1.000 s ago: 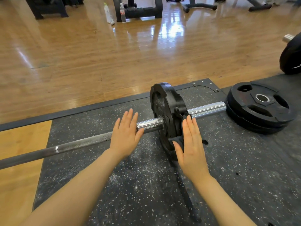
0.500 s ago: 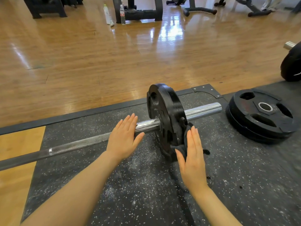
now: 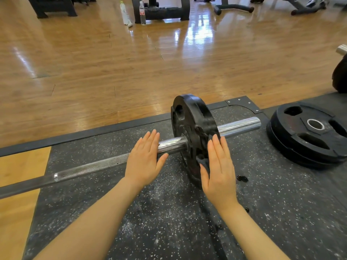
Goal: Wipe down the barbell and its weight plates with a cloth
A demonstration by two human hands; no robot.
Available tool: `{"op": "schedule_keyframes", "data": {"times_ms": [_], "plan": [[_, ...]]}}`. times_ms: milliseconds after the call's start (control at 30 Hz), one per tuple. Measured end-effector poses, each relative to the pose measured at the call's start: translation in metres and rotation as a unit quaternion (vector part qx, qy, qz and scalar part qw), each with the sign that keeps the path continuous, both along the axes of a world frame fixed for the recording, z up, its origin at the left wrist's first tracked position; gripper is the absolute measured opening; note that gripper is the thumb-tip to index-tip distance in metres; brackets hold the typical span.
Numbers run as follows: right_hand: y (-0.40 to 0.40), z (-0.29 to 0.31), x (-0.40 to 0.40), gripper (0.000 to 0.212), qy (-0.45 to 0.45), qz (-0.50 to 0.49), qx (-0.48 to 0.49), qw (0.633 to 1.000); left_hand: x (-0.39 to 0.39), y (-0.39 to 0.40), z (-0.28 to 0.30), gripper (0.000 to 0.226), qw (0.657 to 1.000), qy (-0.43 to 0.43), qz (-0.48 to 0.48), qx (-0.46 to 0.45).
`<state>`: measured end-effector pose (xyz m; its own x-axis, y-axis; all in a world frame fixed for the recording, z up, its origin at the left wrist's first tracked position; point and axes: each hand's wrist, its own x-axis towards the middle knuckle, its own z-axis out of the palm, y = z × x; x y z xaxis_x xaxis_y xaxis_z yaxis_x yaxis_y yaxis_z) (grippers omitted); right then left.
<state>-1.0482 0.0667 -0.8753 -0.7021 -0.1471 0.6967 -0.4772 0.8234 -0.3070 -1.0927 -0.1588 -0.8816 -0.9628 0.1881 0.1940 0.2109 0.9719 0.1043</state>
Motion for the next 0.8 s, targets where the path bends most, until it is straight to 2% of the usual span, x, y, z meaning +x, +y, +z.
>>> {"op": "schedule_keyframes", "data": {"times_ms": [133,233,400,533,667,800], "plan": [[0.001,-0.014,0.019,0.053,-0.016,-0.017,-0.001,1.000,0.003,0.000,-0.003,0.078,1.000,0.006,-0.003,-0.016],[-0.003,0.009,0.009,0.054,-0.024,-0.007,0.004,1.000,0.004,0.001,-0.005,0.076,1.000,0.009,0.000,-0.023],[-0.009,0.061,-0.034,0.051,-0.015,0.029,0.096,0.995,0.002,0.001,-0.006,0.077,0.999,0.003,0.010,-0.030],[-0.003,0.054,-0.034,0.052,0.006,0.043,0.125,0.991,0.000,0.004,-0.006,0.078,0.999,0.005,0.028,-0.028],[0.003,0.019,-0.012,0.059,0.002,0.018,0.070,0.997,0.001,0.006,-0.007,0.080,0.999,0.005,0.030,-0.020],[0.007,-0.029,0.029,0.071,-0.043,-0.018,-0.010,0.999,0.002,0.006,-0.007,0.081,1.000,0.005,0.028,-0.010]]}}
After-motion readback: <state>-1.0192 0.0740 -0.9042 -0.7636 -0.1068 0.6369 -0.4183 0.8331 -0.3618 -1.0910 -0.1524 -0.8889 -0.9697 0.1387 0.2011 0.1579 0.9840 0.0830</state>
